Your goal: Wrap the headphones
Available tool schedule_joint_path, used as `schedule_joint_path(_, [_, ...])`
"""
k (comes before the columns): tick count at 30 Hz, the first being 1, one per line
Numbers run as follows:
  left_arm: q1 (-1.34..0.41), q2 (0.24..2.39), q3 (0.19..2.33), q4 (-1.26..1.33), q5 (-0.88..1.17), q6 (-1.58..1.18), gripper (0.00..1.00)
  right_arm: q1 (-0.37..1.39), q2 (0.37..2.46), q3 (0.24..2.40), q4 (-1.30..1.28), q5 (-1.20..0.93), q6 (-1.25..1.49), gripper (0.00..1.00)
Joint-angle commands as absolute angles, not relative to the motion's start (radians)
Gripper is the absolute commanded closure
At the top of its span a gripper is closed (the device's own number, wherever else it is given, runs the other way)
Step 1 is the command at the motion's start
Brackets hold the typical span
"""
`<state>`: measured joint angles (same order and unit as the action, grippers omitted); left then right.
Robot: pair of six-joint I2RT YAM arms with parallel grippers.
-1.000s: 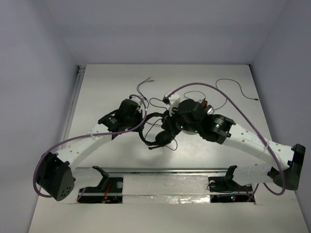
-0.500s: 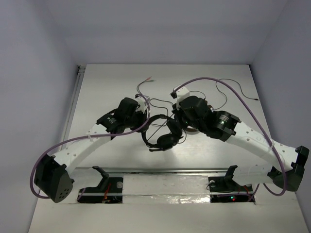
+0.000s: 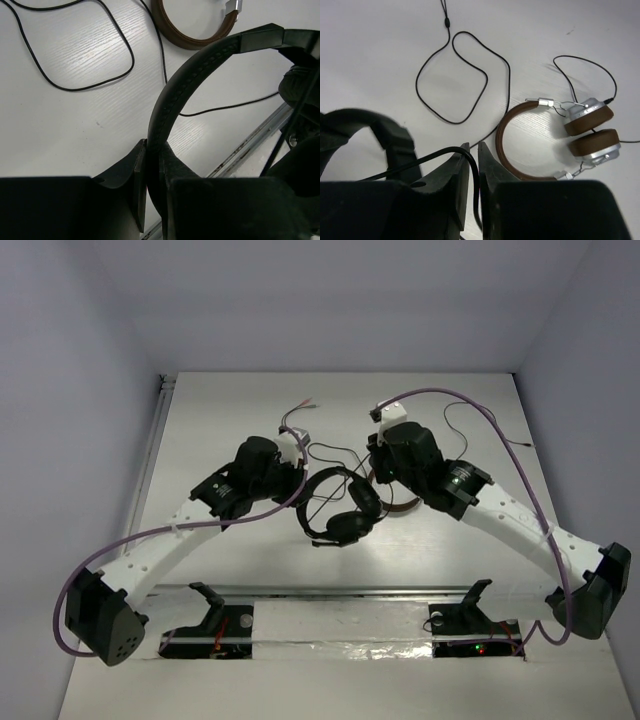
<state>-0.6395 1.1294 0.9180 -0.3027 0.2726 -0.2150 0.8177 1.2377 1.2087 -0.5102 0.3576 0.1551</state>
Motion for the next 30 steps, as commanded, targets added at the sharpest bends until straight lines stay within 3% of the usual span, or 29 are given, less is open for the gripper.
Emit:
schedule_joint_path(1, [-0.643, 1.072, 0.966, -0.353, 0.353, -0.179, 1.00, 0.730, 1.200, 1.175, -0.287, 0.291, 0.160, 0.82])
schedule_joint_path(7, [-0.583, 1.029, 1.005, -0.330, 0.371, -0.218, 1.00, 0.624, 1.163, 1.040, -0.026, -0.119, 0.210, 0.78])
schedule_joint_path(13, [-0.563, 1.014, 1.038, -0.241, 0.423, -0.299, 1.00, 0.595, 1.230, 0.905, 0.306, -0.354, 0.322, 0.77])
schedule_joint_path(21, [-0.563, 1.046, 1.149, -0.169, 0.434, -0.403, 1.00, 0.595, 1.452, 0.880, 0.694, -0.544, 0.465, 0.74])
schedule_joint_path(30, [-0.554, 1.088, 1.282, -0.138, 0.396, -0.494, 1.00, 0.595, 1.615, 0.885, 0.896, -0.627, 0.587, 0.69])
